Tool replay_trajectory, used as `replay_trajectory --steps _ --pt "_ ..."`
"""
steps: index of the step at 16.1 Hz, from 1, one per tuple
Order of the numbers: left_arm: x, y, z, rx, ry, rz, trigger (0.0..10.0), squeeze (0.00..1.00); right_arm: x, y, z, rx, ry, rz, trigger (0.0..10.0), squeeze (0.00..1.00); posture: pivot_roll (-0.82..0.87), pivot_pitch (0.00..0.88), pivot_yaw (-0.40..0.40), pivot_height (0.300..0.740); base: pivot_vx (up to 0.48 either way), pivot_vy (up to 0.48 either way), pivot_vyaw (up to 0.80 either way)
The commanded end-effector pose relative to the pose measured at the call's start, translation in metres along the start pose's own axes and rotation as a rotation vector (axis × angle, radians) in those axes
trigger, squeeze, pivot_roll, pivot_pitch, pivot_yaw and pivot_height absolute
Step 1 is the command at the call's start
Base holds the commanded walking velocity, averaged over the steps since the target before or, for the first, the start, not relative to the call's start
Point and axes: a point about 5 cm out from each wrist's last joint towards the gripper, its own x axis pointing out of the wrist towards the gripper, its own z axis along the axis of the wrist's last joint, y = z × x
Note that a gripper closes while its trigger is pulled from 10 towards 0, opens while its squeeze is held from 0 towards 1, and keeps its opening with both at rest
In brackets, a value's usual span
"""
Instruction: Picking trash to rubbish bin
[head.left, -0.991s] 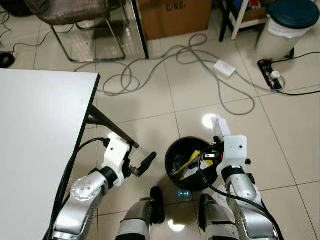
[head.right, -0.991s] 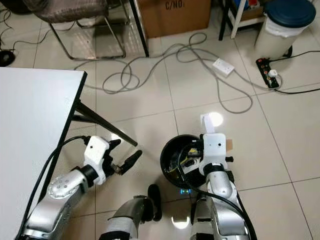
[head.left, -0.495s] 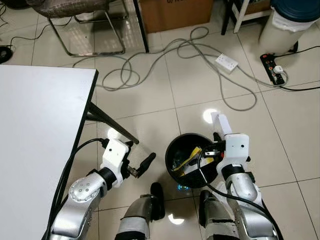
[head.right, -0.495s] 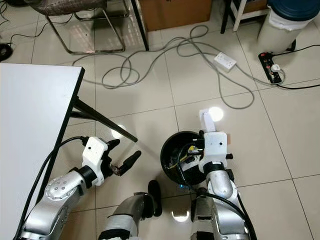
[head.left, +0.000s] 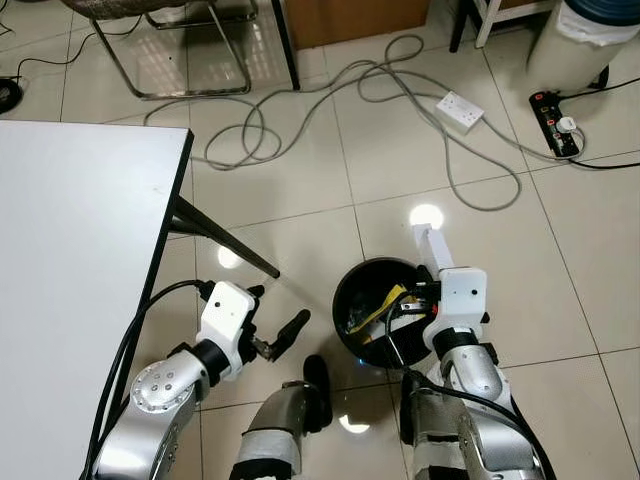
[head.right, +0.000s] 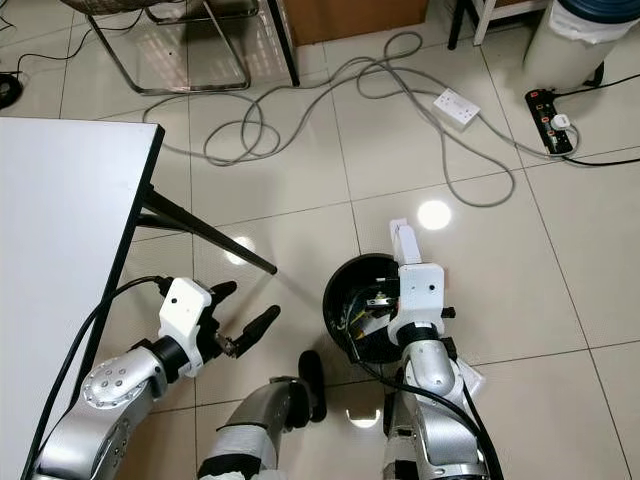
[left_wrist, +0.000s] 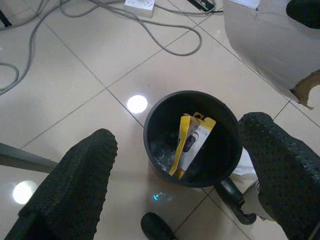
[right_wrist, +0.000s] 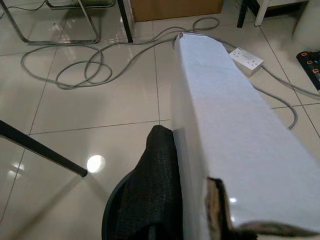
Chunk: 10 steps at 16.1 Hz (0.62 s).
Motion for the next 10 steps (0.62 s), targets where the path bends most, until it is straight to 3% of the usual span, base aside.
replay_trajectory --steps 1,10 --pt "-0.0063 -0.0028 -0.0092 -0.019 0.041 -0.007 10.0 0.00 -0.0056 0.0045 -0.0112 0.014 0.038 0.005 10.0 0.00 0.06 0.466 0.193 0.740 0.000 0.000 0.00" --pt "-0.0089 -0.0056 -0.0114 -0.021 0.059 -0.022 10.0 0.00 -0.0075 0.0053 -0.0160 0.022 0.048 -0.003 10.0 0.00 0.06 0.466 0.201 0.740 0.000 0.000 0.00"
